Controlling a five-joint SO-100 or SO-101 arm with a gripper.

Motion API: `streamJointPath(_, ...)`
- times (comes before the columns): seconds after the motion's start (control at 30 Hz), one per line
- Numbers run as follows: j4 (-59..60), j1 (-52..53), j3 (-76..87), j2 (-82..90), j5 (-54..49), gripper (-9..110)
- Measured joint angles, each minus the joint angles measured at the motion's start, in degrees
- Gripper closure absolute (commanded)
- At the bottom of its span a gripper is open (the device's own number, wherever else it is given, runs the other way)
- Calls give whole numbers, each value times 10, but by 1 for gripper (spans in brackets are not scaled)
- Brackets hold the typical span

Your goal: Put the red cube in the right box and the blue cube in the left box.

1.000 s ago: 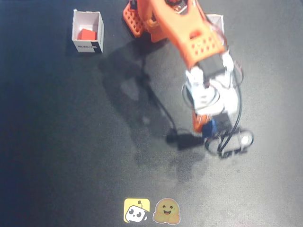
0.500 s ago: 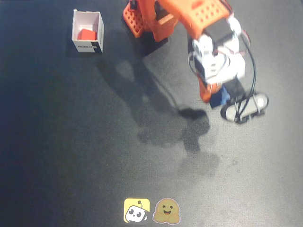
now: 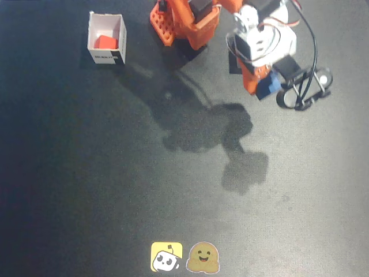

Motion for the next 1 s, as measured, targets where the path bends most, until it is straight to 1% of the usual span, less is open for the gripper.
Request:
streamJointPath(0.2,30,-60,54,83,16,88)
streamJointPath(0.7,92,-202,127,211,89,88)
streamJointPath(1.0,118,-236,165,258,100,88)
